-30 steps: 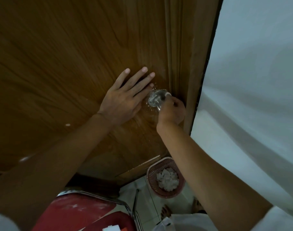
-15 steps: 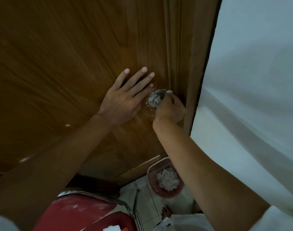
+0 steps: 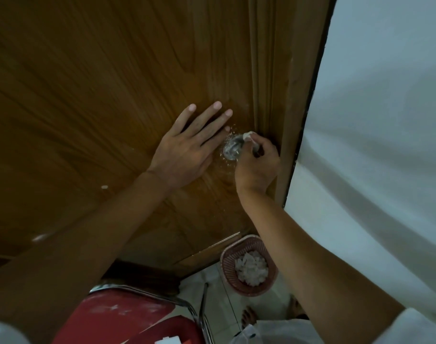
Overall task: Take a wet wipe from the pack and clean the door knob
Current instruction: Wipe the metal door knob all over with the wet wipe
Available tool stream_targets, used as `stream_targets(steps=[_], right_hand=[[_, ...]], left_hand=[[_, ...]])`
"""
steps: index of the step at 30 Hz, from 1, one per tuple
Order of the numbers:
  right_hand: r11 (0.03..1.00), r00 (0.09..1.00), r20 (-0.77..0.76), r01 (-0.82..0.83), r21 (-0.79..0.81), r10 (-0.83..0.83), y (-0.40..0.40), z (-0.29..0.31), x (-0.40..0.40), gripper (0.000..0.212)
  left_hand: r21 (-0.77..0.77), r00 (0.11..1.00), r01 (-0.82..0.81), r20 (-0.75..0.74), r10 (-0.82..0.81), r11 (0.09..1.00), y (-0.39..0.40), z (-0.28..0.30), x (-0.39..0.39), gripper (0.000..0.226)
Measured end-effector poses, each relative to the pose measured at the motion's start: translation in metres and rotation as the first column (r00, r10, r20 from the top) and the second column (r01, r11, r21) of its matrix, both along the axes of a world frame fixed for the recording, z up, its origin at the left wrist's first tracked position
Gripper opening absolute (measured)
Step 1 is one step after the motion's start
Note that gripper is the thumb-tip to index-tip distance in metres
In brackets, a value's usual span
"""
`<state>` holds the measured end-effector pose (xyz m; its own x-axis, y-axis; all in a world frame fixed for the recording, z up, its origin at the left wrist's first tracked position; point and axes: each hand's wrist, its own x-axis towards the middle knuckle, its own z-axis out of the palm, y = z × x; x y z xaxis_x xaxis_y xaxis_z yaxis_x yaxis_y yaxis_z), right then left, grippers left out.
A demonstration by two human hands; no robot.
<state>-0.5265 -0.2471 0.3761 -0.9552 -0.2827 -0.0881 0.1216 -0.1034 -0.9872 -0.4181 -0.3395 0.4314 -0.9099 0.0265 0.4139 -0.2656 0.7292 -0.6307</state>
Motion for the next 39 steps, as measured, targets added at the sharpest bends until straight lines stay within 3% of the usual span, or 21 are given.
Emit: stream_targets(steps=[4,8,12,16,18,21,22,25,27,31,32,36,39], right_hand=[[0.999,0.978,-0.208,-0.025,0.032,0.031,0.0,-0.004,0.001,0.018],[1.0,0.984,-0.179,-0.016,0.018,0.019,0.001,-0.009,-0.005,0.018],[0.994,0.857,-0.505,-0.067,0.092,0.105,0.002,-0.014,0.003,0.017],[0.996,0.885,-0.462,-0.005,0.088,0.045,0.0,-0.015,-0.008,0.017],[0.994,0.829,-0.554,-0.022,0.111,0.08,-0.001,-0.018,-0.005,0.016],[0.985,0.655,-0.738,-0.062,0.163,0.163,0.001,-0.026,-0.003,0.013],[0.985,0.658,-0.735,-0.067,0.156,0.161,0.0,-0.025,-0.006,0.013],[0.998,0.781,-0.622,-0.018,0.066,0.056,-0.003,-0.01,-0.012,0.016],[0.998,0.758,-0.65,-0.016,0.057,0.05,-0.005,-0.005,-0.012,0.016],[0.985,0.603,-0.779,-0.09,0.148,0.172,0.001,-0.021,-0.01,0.014],[0.983,0.602,-0.777,-0.093,0.159,0.183,0.002,-0.022,-0.011,0.014],[0.999,0.761,-0.648,-0.029,0.039,0.047,-0.006,-0.003,-0.013,0.015],[0.994,0.707,-0.7,-0.054,0.091,0.102,-0.008,-0.007,-0.008,0.014]], left_hand=[[0.001,1.0,-0.001,-0.002,0.001,1.0,-0.001,-0.003,0.006,0.048],[-0.019,1.0,-0.004,0.01,0.004,1.0,-0.003,-0.002,0.009,0.05],[-0.012,1.0,-0.023,-0.013,0.023,1.0,-0.002,-0.004,0.013,0.051],[-0.031,0.999,-0.046,-0.018,0.046,0.998,-0.003,-0.006,0.021,0.054],[-0.042,0.998,-0.056,-0.023,0.055,0.998,-0.004,-0.007,0.022,0.054],[-0.037,0.998,-0.053,-0.022,0.052,0.998,-0.005,-0.008,0.023,0.054],[-0.036,0.999,-0.049,-0.022,0.048,0.998,-0.005,-0.007,0.023,0.054],[-0.036,0.999,-0.045,-0.024,0.044,0.998,-0.006,-0.007,0.023,0.055],[-0.034,0.999,-0.041,-0.022,0.04,0.999,-0.006,-0.007,0.023,0.055],[-0.03,0.999,-0.038,-0.02,0.037,0.999,-0.007,-0.008,0.023,0.054],[-0.031,0.999,-0.04,-0.02,0.039,0.999,-0.006,-0.008,0.022,0.054],[-0.041,0.999,-0.039,-0.015,0.039,0.998,-0.005,-0.007,0.022,0.055],[-0.036,0.999,-0.039,-0.02,0.038,0.999,-0.005,-0.007,0.022,0.054]])
